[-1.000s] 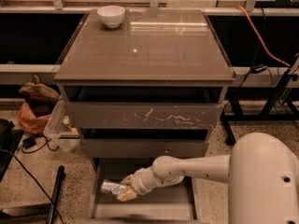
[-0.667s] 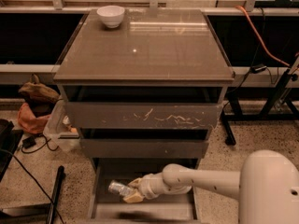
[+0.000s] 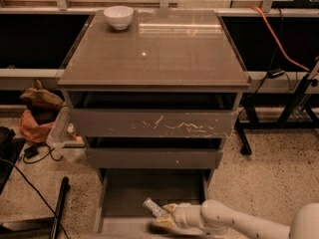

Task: Place redbull can into bottom drawer

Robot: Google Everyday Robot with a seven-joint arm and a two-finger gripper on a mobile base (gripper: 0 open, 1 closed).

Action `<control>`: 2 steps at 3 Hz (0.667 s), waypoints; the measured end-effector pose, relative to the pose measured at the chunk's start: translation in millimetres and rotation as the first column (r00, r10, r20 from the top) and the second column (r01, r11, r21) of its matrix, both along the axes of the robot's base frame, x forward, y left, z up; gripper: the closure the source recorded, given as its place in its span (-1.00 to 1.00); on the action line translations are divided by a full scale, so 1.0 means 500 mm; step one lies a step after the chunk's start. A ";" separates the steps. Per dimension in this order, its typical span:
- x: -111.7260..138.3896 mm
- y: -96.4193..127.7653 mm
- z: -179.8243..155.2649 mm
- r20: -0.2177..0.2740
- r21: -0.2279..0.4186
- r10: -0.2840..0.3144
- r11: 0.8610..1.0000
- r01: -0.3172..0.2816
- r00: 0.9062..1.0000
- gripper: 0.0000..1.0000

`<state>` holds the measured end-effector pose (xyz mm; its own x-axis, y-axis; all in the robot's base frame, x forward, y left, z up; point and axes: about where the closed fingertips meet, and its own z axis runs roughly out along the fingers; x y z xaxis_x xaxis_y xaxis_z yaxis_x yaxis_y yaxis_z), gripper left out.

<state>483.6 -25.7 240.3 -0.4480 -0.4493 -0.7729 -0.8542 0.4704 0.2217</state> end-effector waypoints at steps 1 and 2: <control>-0.003 -0.053 -0.028 -0.025 -0.080 -0.068 0.995 0.066 0.997 1.00; 0.024 -0.073 -0.034 -0.028 -0.174 -0.097 0.981 0.091 0.995 1.00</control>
Offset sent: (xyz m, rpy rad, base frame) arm 0.0455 -0.0266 -0.0206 -0.3512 0.0461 -0.0646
